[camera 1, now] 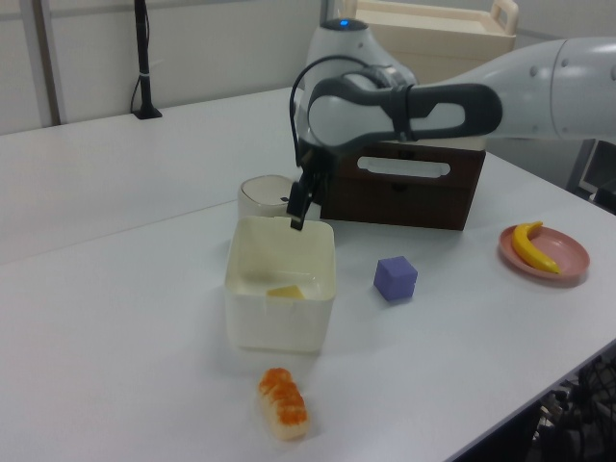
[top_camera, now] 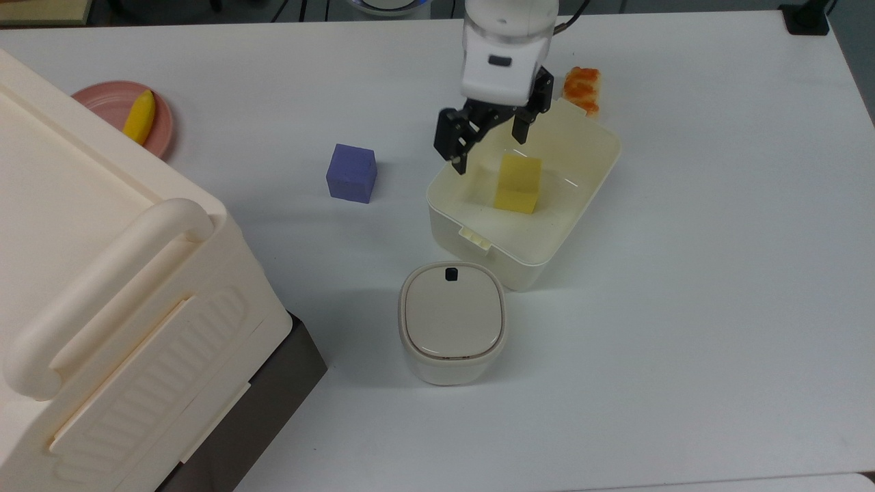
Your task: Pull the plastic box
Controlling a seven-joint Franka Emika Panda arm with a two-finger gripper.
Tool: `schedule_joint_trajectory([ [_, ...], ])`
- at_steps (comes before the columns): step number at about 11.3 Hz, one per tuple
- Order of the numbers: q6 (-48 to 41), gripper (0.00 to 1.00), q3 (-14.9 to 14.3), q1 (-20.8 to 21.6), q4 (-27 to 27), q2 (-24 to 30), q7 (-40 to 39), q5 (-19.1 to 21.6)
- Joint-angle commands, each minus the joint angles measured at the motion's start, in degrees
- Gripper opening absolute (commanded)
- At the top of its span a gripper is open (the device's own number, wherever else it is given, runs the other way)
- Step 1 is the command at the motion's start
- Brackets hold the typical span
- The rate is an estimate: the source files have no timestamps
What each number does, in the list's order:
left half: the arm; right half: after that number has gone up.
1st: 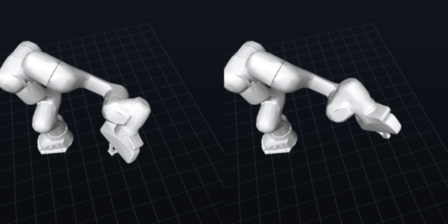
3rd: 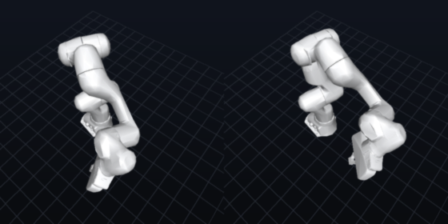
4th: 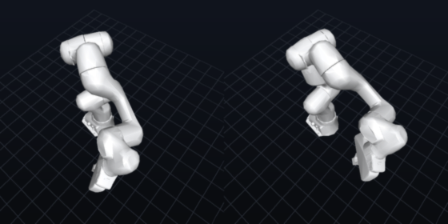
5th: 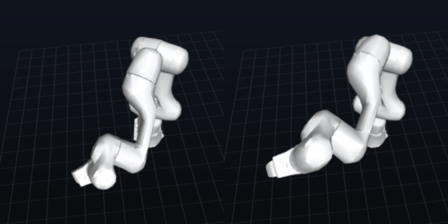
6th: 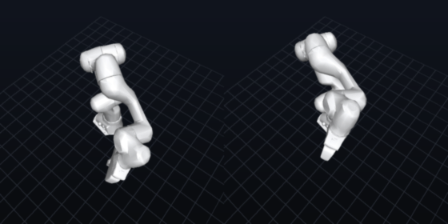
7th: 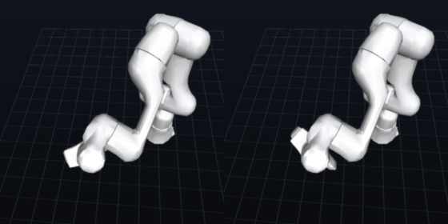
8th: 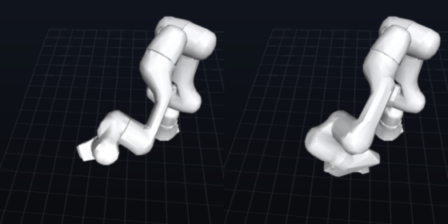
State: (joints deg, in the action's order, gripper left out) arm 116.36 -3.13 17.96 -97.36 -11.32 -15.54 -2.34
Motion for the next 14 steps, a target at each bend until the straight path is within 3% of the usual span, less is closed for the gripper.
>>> schedule_joint_trajectory([
  [1,-1.84,1.0,-0.03,-3.27,-0.12,3.49,12.94,1.28],
  [3,-4.46,1.0,-0.03,-6.69,0.85,4.9,18.86,0.67],
  [7,-17.55,1.0,0.06,-15.83,4.72,9.72,18.8,1.28],
  [11,-19.6,1.0,0.06,-17.17,4.72,9.65,26.16,0.32],
  [13,-18.9,1.0,0.14,-17.87,4.9,9.65,21.91,1.28],
  [14,-18.89,1.0,1.54,-18.13,5.68,9.56,21.78,1.37],
])
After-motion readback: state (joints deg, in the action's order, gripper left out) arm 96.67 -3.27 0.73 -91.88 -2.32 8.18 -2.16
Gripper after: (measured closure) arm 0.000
